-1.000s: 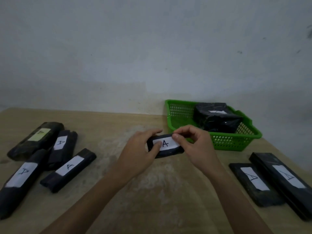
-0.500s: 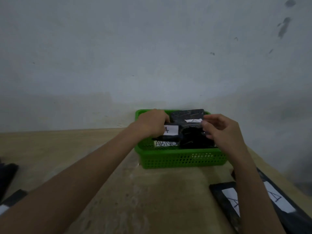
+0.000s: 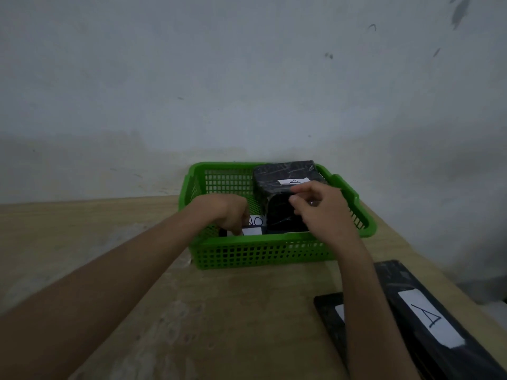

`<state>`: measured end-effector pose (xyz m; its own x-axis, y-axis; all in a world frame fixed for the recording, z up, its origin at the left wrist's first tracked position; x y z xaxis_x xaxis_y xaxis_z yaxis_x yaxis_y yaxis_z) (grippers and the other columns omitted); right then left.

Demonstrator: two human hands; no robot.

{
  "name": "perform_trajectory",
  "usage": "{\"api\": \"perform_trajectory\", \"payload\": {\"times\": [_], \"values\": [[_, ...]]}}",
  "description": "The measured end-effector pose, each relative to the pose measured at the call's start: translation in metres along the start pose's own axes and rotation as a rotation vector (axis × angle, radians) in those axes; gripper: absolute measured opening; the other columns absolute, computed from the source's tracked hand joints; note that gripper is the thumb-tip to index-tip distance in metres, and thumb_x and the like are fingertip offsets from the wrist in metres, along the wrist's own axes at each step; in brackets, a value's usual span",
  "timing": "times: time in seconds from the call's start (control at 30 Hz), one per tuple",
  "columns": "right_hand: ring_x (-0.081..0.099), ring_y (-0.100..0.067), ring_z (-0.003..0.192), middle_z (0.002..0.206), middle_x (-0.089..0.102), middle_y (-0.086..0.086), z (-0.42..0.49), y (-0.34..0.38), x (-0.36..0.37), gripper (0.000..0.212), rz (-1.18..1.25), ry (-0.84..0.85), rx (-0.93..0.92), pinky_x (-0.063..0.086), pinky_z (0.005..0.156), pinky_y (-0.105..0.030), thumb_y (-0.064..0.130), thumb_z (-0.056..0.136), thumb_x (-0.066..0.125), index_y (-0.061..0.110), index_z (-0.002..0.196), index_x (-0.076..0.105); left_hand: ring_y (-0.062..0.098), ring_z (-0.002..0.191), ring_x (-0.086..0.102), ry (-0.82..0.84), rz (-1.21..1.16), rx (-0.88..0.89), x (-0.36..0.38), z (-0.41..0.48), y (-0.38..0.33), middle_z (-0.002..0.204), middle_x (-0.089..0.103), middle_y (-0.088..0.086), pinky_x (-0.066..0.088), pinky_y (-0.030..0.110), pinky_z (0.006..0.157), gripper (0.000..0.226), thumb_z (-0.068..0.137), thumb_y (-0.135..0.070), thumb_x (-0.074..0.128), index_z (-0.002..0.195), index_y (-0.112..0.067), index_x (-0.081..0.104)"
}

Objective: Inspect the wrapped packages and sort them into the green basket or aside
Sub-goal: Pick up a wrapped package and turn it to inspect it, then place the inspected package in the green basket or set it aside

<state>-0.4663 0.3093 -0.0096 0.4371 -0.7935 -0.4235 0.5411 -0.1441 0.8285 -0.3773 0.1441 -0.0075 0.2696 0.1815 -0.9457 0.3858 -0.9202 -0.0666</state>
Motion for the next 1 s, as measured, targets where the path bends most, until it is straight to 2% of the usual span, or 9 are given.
{"api": "perform_trajectory", "payload": {"times": [0.07, 0.17, 0.33, 0.5, 0.57, 0.7, 0.8, 0.9, 1.0], "values": [[0.063, -0.006, 0.076, 0.084, 0.067, 0.005, -0.003, 0.009, 0.004, 0.011, -0.036, 0.016, -0.038, 0.046, 0.063, -0.009, 0.016, 0.088, 0.063, 0.024, 0.094, 0.067, 0.020, 0.103, 0.060, -0.055, -0.014, 0.004, -0.002, -0.006, 0.001, 0.116, 0.065, 0.001, 0.047, 0.032, 0.088, 0.033, 0.086, -0.029, 0.064, 0.117, -0.018, 0.064], [0.060, -0.001, 0.074, 0.083, 0.065, 0.011, -0.010, 0.027, 0.009, 0.010, -0.078, 0.047, -0.091, 0.044, 0.061, -0.003, 0.018, 0.089, 0.062, 0.024, 0.097, 0.066, 0.019, 0.109, 0.058, -0.197, -0.152, 0.039, -0.009, -0.029, 0.003, 0.123, 0.062, 0.002, 0.045, 0.029, 0.090, 0.037, 0.087, -0.031, 0.062, 0.121, -0.017, 0.060], [0.060, -0.004, 0.076, 0.084, 0.064, 0.014, -0.027, 0.069, 0.025, 0.009, -0.091, 0.110, -0.213, 0.042, 0.061, -0.002, 0.020, 0.089, 0.063, 0.024, 0.096, 0.066, 0.003, 0.095, 0.050, -0.496, -0.302, 0.092, -0.009, -0.106, 0.022, 0.119, 0.061, -0.003, 0.036, 0.017, 0.080, 0.032, 0.088, -0.027, 0.061, 0.119, -0.019, 0.060], [0.061, -0.011, 0.070, 0.084, 0.066, 0.010, -0.065, 0.112, 0.071, 0.013, -0.070, 0.233, -0.328, 0.049, 0.063, -0.014, 0.013, 0.084, 0.067, 0.018, 0.096, 0.069, 0.008, 0.095, 0.058, -0.677, -0.423, 0.022, 0.031, -0.192, 0.069, 0.105, 0.061, -0.009, 0.041, 0.011, 0.073, 0.022, 0.087, -0.026, 0.062, 0.109, -0.023, 0.064], [0.062, -0.012, 0.070, 0.085, 0.067, 0.005, -0.086, 0.122, 0.099, 0.014, -0.059, 0.299, -0.402, 0.049, 0.064, -0.015, 0.011, 0.082, 0.068, 0.016, 0.095, 0.070, 0.007, 0.094, 0.058, -0.696, -0.434, -0.041, 0.052, -0.223, 0.092, 0.101, 0.060, -0.012, 0.042, 0.012, 0.075, 0.020, 0.087, -0.027, 0.062, 0.106, -0.024, 0.065], [0.061, -0.009, 0.070, 0.092, 0.068, 0.002, -0.132, 0.128, 0.156, 0.015, -0.048, 0.456, -0.452, 0.042, 0.064, -0.005, 0.012, 0.081, 0.067, 0.016, 0.096, 0.070, 0.011, 0.096, 0.059, -0.709, -0.499, -0.176, 0.092, -0.276, 0.132, 0.102, 0.062, -0.007, 0.048, 0.027, 0.082, 0.028, 0.081, -0.039, 0.058, 0.105, -0.025, 0.066], [0.062, -0.010, 0.074, 0.096, 0.068, 0.001, -0.160, 0.121, 0.193, 0.018, -0.048, 0.537, -0.457, 0.042, 0.067, -0.006, 0.015, 0.081, 0.064, 0.015, 0.097, 0.070, 0.012, 0.088, 0.060, -0.694, -0.452, -0.359, 0.120, -0.302, 0.157, 0.110, 0.057, -0.004, 0.047, 0.027, 0.079, 0.026, 0.086, -0.029, 0.062, 0.111, -0.022, 0.062], [0.062, -0.009, 0.076, 0.096, 0.066, 0.000, -0.181, 0.112, 0.219, 0.018, -0.047, 0.546, -0.461, 0.041, 0.068, -0.006, 0.017, 0.083, 0.059, 0.014, 0.098, 0.070, 0.024, 0.106, 0.053, -0.721, -0.320, -0.582, 0.144, -0.317, 0.170, 0.121, 0.052, 0.007, 0.047, 0.035, 0.086, 0.043, 0.084, -0.031, 0.064, 0.123, -0.015, 0.056], [0.061, -0.007, 0.078, 0.093, 0.065, 0.000, -0.193, 0.108, 0.230, 0.027, -0.009, 0.497, -0.457, 0.051, 0.070, -0.017, 0.026, 0.083, 0.050, 0.013, 0.095, 0.070, 0.036, 0.112, 0.047, -0.739, -0.300, -0.711, 0.154, -0.324, 0.170, 0.125, 0.049, 0.018, 0.046, 0.041, 0.088, 0.054, 0.081, -0.035, 0.066, 0.125, -0.006, 0.053]]}}
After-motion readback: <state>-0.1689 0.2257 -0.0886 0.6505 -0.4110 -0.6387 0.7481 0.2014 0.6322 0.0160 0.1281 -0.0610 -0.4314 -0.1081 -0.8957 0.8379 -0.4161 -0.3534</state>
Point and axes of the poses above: each hand's wrist, its own z-axis towards the middle knuckle, its own x-axis out of the palm, y = z × x, the point moved 1 cm from there along z, towards the middle knuckle
